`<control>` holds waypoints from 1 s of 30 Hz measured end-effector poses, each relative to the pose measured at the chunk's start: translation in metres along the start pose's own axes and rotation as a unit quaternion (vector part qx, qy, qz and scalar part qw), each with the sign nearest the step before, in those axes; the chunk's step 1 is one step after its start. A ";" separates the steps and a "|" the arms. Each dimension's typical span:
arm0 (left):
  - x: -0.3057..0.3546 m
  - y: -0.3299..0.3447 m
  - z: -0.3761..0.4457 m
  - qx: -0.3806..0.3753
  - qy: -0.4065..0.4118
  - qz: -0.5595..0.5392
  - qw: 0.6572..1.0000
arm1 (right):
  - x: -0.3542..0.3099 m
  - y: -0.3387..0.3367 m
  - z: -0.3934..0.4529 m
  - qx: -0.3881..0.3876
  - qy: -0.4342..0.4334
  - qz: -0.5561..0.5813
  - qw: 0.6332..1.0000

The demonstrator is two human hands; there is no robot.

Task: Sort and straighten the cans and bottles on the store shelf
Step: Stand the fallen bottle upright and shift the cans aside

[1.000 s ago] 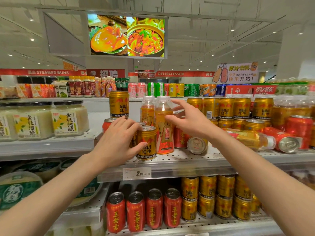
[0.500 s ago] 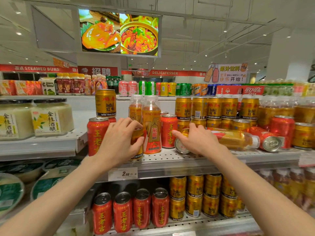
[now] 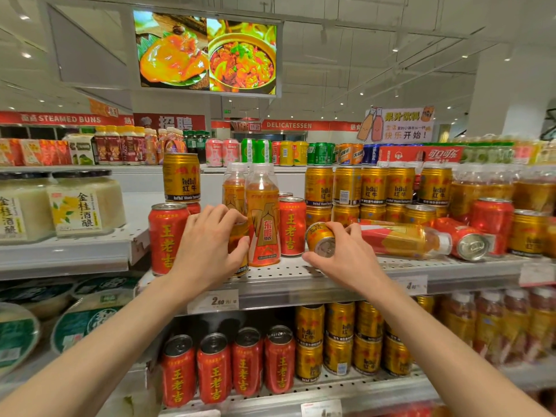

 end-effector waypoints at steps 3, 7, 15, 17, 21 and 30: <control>0.000 0.001 0.000 -0.002 -0.005 0.000 1.000 | 0.006 -0.013 0.000 0.055 -0.003 0.052 0.997; 0.000 0.002 0.001 -0.003 -0.009 0.000 1.000 | 0.018 -0.043 0.005 0.103 0.005 0.134 0.986; 0.000 0.001 0.000 0.002 -0.008 -0.005 1.000 | -0.010 -0.027 0.019 0.046 -0.083 0.088 0.992; -0.001 0.001 -0.001 0.006 -0.007 -0.006 1.000 | -0.010 -0.020 0.017 0.039 -0.103 0.060 0.992; -0.002 0.002 -0.003 0.005 -0.005 -0.008 1.000 | -0.004 -0.019 0.018 0.034 -0.100 0.058 0.993; -0.005 0.002 -0.013 -0.007 -0.027 -0.065 0.998 | -0.004 -0.012 -0.002 0.100 -0.047 0.134 0.985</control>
Point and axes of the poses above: each hand's wrist, its own z-axis towards the middle knuckle, its own y-axis out of the palm, x = y × z, the point moved 10 cm from there along z, towards the middle knuckle, and after that the axes turned 15 degrees about -y, right-handed, at the moved point
